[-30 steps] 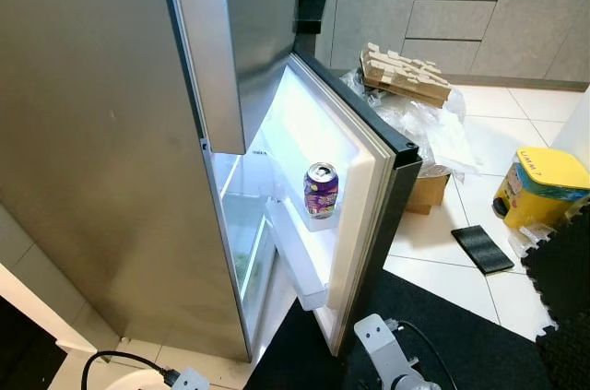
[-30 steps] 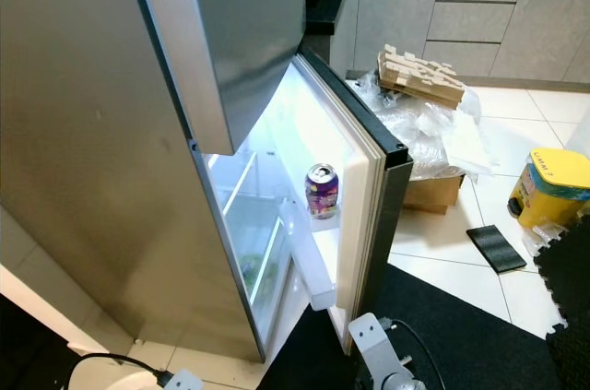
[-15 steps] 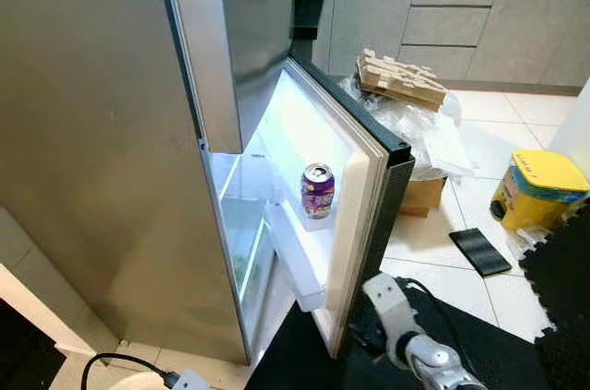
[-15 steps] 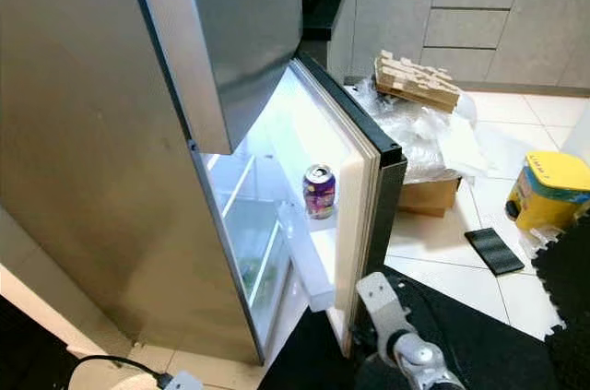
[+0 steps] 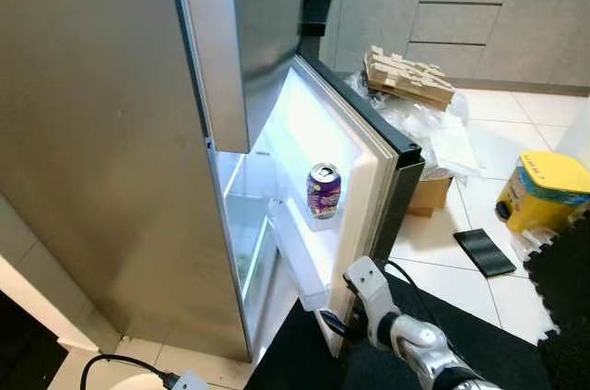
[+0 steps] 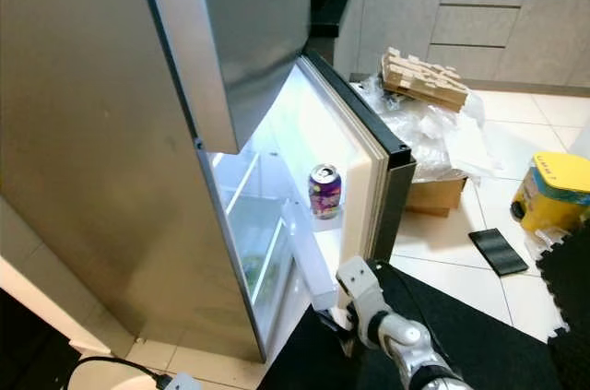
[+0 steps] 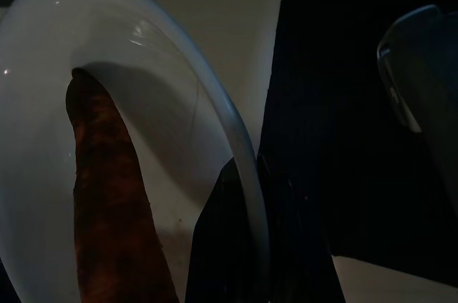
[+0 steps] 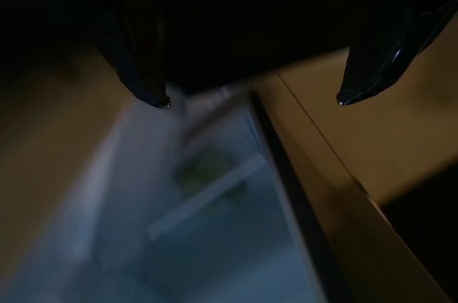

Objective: Restocking fridge

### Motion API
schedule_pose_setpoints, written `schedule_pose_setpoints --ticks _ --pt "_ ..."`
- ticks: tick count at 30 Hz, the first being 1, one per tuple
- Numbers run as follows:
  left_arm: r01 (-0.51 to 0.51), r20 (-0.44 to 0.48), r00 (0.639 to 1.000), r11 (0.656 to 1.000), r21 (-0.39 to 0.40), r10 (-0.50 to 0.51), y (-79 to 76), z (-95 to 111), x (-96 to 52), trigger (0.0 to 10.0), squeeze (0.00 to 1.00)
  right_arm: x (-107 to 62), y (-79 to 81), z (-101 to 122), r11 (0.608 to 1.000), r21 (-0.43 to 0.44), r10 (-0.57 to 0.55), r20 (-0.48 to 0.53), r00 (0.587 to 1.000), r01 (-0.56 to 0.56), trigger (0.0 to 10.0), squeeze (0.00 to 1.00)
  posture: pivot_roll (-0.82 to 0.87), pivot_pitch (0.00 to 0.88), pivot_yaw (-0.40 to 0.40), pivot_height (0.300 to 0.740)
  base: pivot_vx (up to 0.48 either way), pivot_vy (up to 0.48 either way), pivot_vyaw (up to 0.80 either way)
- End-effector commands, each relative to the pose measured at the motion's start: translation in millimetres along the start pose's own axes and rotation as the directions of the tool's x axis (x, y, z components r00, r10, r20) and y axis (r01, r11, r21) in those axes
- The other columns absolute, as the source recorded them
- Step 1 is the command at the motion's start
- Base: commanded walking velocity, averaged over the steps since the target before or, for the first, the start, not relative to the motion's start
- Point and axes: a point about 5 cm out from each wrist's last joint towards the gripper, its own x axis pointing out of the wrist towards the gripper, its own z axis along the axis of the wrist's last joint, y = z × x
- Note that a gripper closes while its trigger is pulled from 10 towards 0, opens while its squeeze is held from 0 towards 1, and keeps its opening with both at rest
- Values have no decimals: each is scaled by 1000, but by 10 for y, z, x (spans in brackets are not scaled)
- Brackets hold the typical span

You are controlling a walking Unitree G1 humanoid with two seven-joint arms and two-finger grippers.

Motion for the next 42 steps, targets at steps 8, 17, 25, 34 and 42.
schedule_pose_setpoints --ticks 8,17,25,34,42 --pt "-3 -1 1000 1000 -2 3 -2 -9 -1 10000 0 108 -157 395 994 -72 -69 107 992 77 10000 0 -130 0 27 740 0 0 0" --pt "-3 -14 1000 1000 -6 3 -12 -68 -6 10000 0 143 -291 635 983 -107 -135 151 979 152 10000 0 -119 0 20 740 0 0 0" --pt "-1 -16 1000 1000 -10 1 -23 -82 -7 10000 0 129 -417 787 961 -135 -214 183 960 240 10000 0 -111 0 16 740 0 0 0" --pt "-1 -15 1000 1000 -6 1 -17 -82 -7 10000 0 -51 -708 843 909 -144 -362 195 912 392 10000 0 -117 0 20 740 0 0 0" --pt "-1 -12 1000 1000 1 1 -12 -67 -6 10000 0 -190 -883 827 859 -147 -463 185 867 490 10000 0 -122 0 23 740 0 0 0"
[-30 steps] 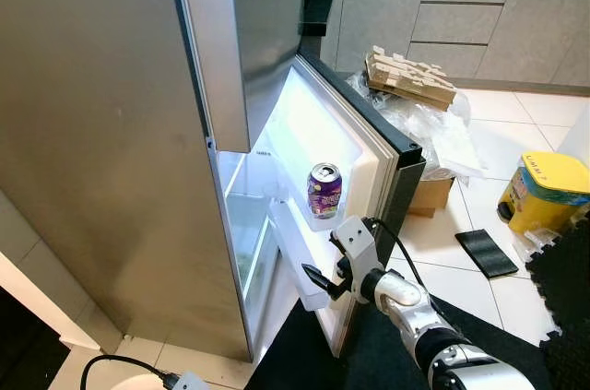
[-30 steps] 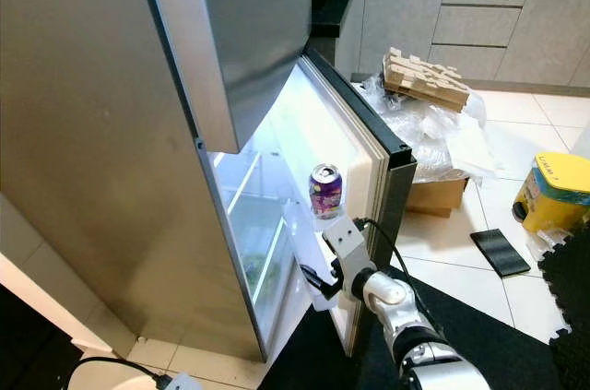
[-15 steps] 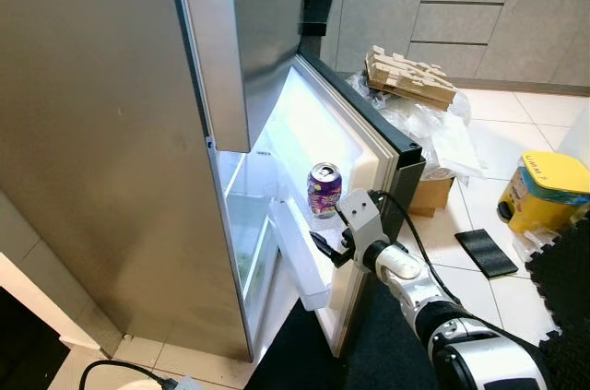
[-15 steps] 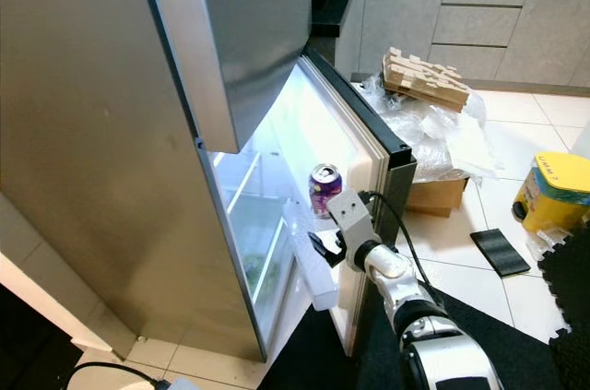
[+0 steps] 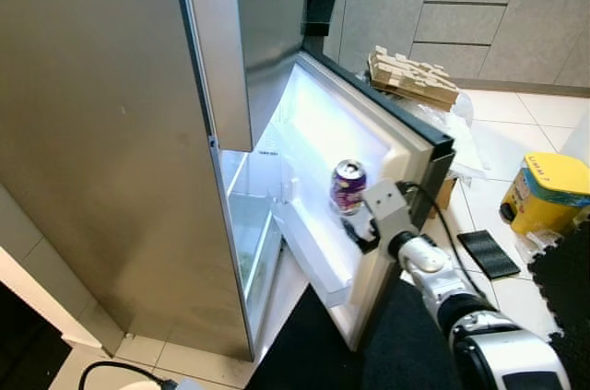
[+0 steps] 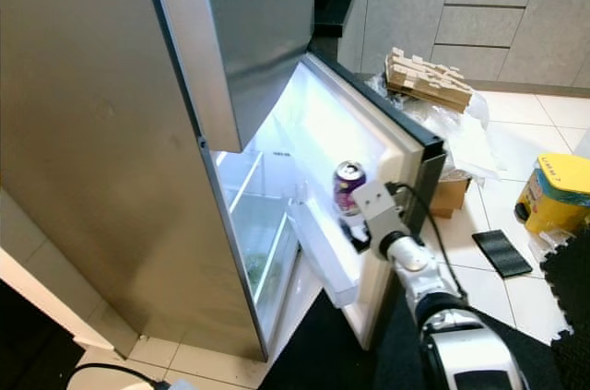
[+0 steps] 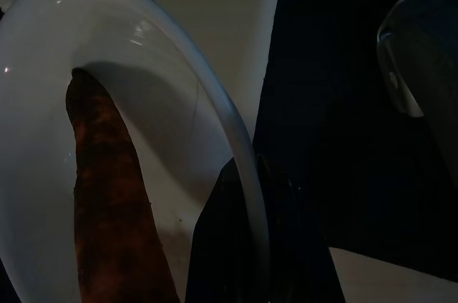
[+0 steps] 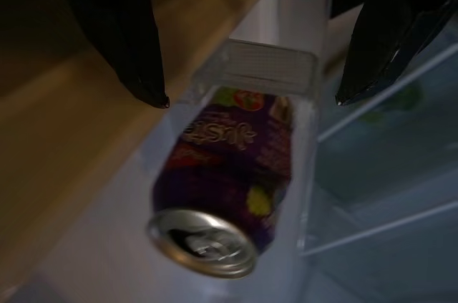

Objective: Restocking fridge

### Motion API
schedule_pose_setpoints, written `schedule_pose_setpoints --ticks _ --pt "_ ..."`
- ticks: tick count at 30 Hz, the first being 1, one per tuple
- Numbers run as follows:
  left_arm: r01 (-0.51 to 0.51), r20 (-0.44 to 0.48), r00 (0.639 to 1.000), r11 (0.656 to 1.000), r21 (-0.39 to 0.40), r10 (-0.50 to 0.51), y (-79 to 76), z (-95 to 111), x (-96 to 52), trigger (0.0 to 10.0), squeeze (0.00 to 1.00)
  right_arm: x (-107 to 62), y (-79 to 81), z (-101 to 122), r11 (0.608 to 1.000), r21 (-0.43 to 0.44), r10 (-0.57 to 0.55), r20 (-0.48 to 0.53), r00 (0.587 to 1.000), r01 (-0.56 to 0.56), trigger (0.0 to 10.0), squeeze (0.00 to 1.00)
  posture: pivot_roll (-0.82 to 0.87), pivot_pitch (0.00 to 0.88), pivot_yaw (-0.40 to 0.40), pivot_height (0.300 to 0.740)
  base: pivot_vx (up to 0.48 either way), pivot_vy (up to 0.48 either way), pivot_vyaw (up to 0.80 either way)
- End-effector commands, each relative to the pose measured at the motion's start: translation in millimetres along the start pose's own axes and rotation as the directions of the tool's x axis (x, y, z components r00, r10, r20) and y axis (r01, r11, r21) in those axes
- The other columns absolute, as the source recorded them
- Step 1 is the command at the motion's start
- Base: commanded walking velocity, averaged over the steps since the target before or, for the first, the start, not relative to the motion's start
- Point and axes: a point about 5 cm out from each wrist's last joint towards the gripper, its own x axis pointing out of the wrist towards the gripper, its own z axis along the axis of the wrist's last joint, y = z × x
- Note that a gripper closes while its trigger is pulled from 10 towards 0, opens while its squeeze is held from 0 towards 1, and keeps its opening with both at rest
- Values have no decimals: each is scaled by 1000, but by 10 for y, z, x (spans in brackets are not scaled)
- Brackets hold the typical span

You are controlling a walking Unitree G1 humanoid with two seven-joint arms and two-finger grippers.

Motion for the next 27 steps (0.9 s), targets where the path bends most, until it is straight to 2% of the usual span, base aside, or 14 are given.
schedule_pose_setpoints --ticks 1,2,3,5,6,7,8,11,12,14,19,24,25,27 --pt "-8 8 1000 1000 9 8 23 23 1 10000 0 -7 -62 -9 999 11 -39 -10 999 40 10000 0 -124 0 25 740 0 0 0" --pt "-8 10 1000 1000 11 8 25 30 1 10000 0 -53 -205 -36 995 3 -101 -22 995 101 10000 0 -128 0 25 740 0 0 0" --pt "-8 10 1000 1000 11 8 25 30 1 10000 0 -53 -205 -36 995 3 -101 -22 995 101 10000 0 -128 0 25 740 0 0 0" --pt "-8 11 1000 1000 13 8 29 39 2 10000 0 -148 -440 -89 980 -15 -201 -43 979 200 10000 0 -129 0 27 740 0 0 0" --pt "-8 11 1000 1000 13 8 29 39 2 10000 0 -148 -440 -89 980 -15 -201 -43 979 200 10000 0 -129 0 27 740 0 0 0" --pt "-8 12 1000 1000 13 8 30 41 2 10000 0 -183 -511 -110 973 -24 -231 -51 972 230 10000 0 -129 0 27 740 0 0 0" --pt "-9 12 1000 1000 14 9 34 45 2 10000 0 -281 -672 -179 953 -40 -304 -78 950 301 10000 0 -133 0 31 740 0 0 0" --pt "-9 12 1000 1000 15 9 36 46 2 10000 0 -336 -751 -214 941 -42 -339 -91 936 337 10000 0 -134 0 32 740 0 0 0" --pt "-8 12 1000 1000 15 8 38 47 2 10000 0 -461 -922 -284 909 -61 -416 -117 902 412 10000 0 -136 0 35 740 0 0 0" --pt "-8 12 1000 1000 16 7 38 46 2 10000 0 -569 -1056 -336 879 -78 -477 -137 868 471 10000 0 -136 0 35 740 0 0 0" --pt "-5 10 1000 1000 19 5 36 38 1 10000 0 -678 -1172 -383 852 -74 -523 -149 839 518 10000 0 -150 0 43 740 0 0 0" --pt "-1 9 1000 1000 23 1 27 35 1 10000 0 -681 -1084 -458 873 -37 -485 -168 858 486 10000 0 -154 0 46 740 0 0 0" --pt "0 10 1000 1000 24 0 24 41 2 10000 0 -673 -996 -521 889 -18 -451 -192 871 457 6392 0 -152 0 45 740 0 0 0" --pt "0 11 1000 1000 24 0 22 45 2 10000 0 -669 -937 -564 898 -7 -431 -209 878 439 6392 0 -152 0 45 740 0 0 0"
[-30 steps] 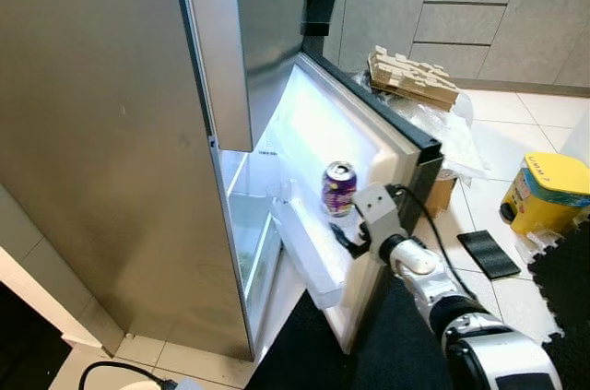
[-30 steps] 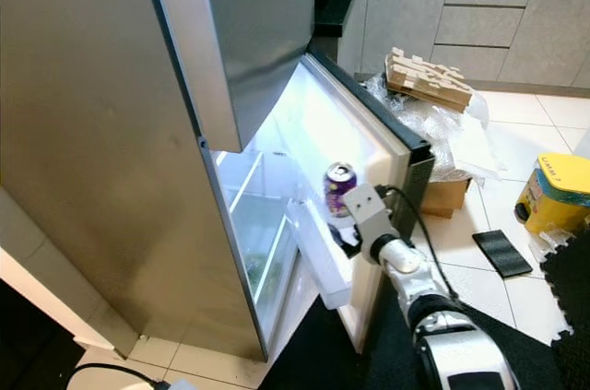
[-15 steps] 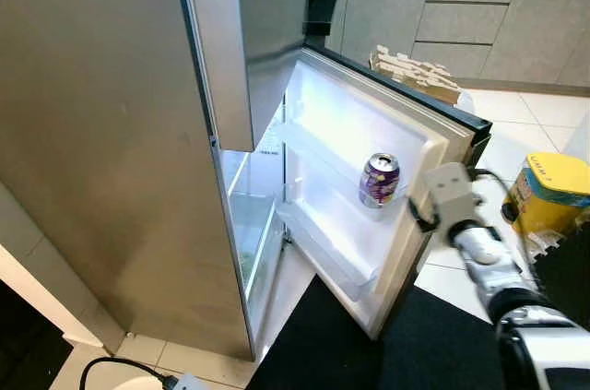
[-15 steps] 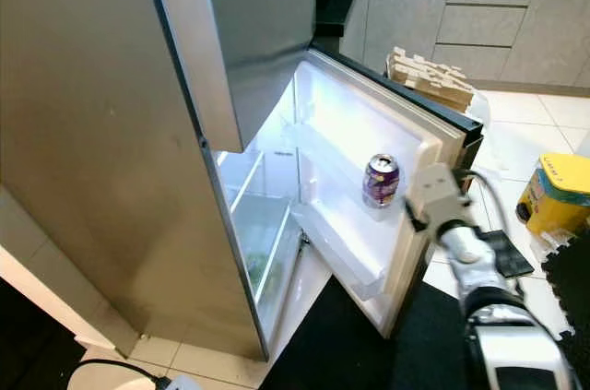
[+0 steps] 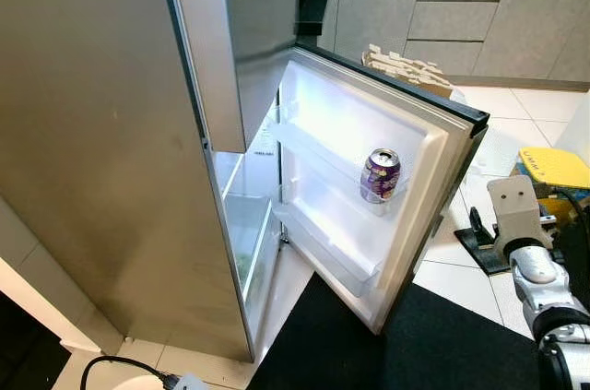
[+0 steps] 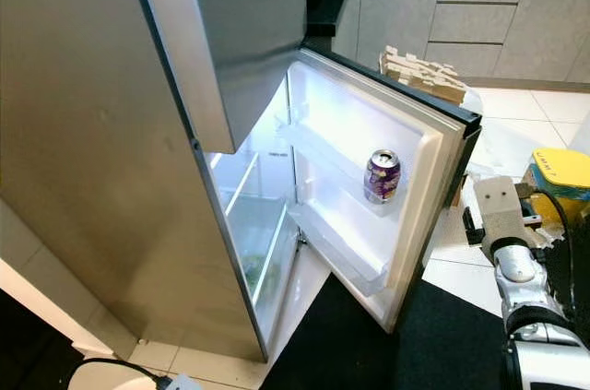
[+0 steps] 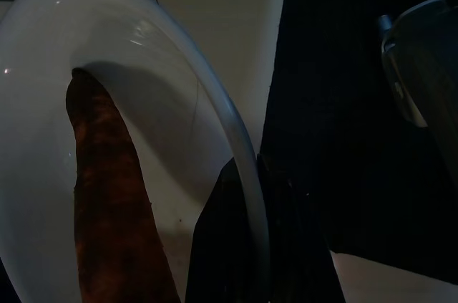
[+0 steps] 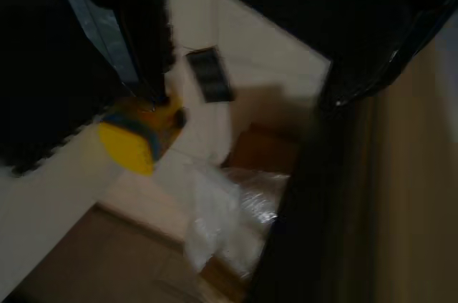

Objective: Restocking fridge

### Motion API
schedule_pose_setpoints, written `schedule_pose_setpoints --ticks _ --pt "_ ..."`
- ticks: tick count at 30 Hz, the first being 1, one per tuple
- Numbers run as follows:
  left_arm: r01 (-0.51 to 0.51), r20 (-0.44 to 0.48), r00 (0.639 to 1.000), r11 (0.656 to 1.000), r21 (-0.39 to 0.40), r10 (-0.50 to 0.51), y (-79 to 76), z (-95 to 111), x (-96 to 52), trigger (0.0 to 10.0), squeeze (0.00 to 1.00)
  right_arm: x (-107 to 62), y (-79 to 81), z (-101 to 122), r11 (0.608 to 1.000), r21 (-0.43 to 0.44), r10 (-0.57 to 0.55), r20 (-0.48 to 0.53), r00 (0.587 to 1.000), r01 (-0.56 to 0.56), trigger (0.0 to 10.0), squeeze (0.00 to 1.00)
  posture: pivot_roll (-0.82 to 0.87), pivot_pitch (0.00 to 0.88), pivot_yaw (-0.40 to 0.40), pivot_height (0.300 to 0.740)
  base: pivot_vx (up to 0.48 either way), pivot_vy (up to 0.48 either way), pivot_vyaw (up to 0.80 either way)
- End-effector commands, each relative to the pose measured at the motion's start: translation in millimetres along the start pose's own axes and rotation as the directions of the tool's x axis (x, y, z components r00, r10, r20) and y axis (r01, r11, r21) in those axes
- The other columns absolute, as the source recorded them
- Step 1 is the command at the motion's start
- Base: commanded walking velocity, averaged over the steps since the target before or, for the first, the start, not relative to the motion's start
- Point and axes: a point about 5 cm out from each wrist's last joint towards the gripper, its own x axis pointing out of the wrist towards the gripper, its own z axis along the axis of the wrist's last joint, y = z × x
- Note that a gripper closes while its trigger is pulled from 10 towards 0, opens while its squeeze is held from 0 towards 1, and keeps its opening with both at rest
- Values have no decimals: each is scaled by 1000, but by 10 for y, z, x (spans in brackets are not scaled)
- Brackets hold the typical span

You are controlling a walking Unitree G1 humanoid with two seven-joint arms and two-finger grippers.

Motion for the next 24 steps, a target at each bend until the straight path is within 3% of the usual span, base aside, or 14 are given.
schedule_pose_setpoints --ticks 1,9,13,16,18,19,23,24 --pt "2 -1 1000 1000 12 -2 0 -10 -1 10000 0 -54 112 -158 999 13 42 -71 997 -41 0 0 -149 0 41 740 0 0 0" --pt "1 -2 1000 1000 7 -1 -5 -17 -1 10000 0 -314 423 -643 992 35 129 -262 956 -124 0 0 -142 0 37 740 0 0 0" --pt "2 -8 1000 1000 3 -2 -9 -35 -3 10000 0 -657 750 -1057 972 64 231 -418 879 -225 0 0 -141 0 36 740 0 0 0" --pt "2 -8 1000 1000 2 -2 -9 -35 -3 10000 0 -721 811 -1119 966 70 252 -444 860 -247 0 0 -141 0 36 740 0 0 0" --pt "2 -5 1000 1000 -2 -2 -9 -28 -2 10000 0 -874 963 -1246 948 93 311 -494 812 -306 0 0 -136 0 32 740 0 0 0" --pt "0 -3 1000 1000 -5 0 -7 -18 -1 10000 0 -971 1050 -1318 933 105 345 -523 779 -343 10000 0 -134 0 31 740 0 0 0" --pt "-2 3 1000 1000 -12 2 0 1 0 10000 0 -1149 1177 -1443 911 128 390 -573 721 -392 10000 0 -129 0 28 740 0 0 0" --pt "-2 4 1000 1000 -16 3 5 7 0 10000 0 -1314 1255 -1554 896 144 412 -619 669 -420 10000 0 -129 0 30 740 0 0 0"
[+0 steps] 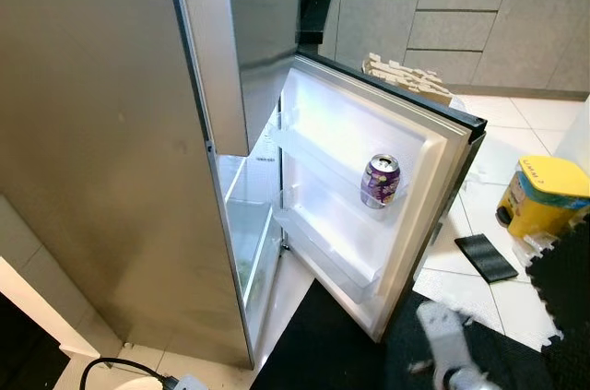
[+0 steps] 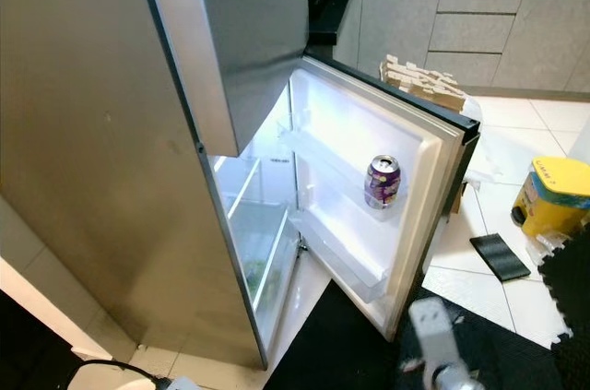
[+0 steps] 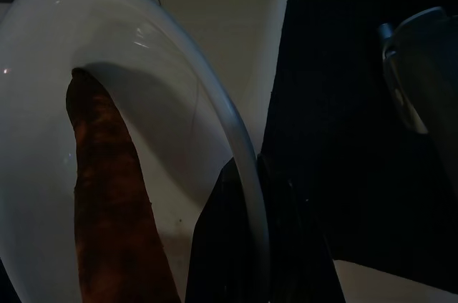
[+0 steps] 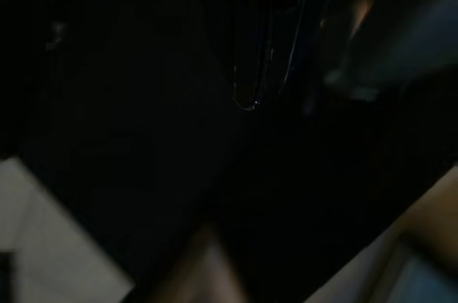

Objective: Restocking fridge

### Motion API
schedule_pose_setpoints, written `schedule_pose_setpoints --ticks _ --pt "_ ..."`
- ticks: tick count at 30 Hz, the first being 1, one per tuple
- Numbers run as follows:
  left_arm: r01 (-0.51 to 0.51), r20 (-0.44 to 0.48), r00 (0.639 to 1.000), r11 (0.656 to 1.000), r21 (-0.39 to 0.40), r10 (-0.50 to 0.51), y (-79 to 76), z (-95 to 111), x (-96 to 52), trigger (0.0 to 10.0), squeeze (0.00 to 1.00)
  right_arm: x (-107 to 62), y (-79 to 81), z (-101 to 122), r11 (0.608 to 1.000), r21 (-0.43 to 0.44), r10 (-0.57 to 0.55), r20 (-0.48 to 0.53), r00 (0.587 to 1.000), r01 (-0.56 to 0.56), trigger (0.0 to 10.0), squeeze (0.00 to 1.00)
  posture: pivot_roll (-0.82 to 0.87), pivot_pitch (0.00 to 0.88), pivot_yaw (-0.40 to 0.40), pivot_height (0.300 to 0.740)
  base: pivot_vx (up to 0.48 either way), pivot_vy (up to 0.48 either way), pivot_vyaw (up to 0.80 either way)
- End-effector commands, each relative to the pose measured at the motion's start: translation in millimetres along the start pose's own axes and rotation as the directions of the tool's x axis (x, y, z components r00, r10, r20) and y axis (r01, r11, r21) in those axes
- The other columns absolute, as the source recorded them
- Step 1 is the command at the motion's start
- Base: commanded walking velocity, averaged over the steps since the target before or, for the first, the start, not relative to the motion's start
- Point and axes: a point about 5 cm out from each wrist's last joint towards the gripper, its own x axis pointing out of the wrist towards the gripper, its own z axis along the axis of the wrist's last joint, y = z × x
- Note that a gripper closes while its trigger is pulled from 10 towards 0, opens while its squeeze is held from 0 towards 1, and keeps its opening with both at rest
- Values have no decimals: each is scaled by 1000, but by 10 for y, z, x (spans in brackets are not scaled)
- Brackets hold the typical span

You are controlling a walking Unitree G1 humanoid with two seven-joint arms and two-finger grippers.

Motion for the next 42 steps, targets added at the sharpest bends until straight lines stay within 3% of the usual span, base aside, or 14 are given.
schedule_pose_setpoints --ticks 1,4,10,26,36,42 --pt "-2 6 1000 1000 -7 2 6 13 1 10000 0 -14 65 -112 1000 -9 25 -51 998 -25 10000 0 -129 0 30 740 0 0 0" --pt "-3 5 1000 1000 -12 3 11 13 0 10000 0 -40 165 -256 999 -13 47 -103 994 -49 10000 0 -125 0 30 740 0 0 0" --pt "7 3 1000 999 -34 -7 17 2 -1 10000 0 -38 245 -270 997 -28 69 -110 992 -73 10000 0 -128 0 33 740 0 0 0" --pt "-3 4 1000 999 -53 3 44 19 0 10000 0 -21 256 -210 991 -94 86 -107 990 -96 10000 0 -126 0 26 740 0 -321 0" --pt "-8 8 1000 998 -61 8 48 32 1 10000 0 -1 228 -123 989 -115 87 -84 993 -97 10000 0 -126 0 20 740 0 0 0" --pt "21 -5 1000 998 -58 -22 -19 1 1 10000 0 44 216 121 990 -110 93 8 996 -92 10000 0 -129 0 22 740 0 -320 0"
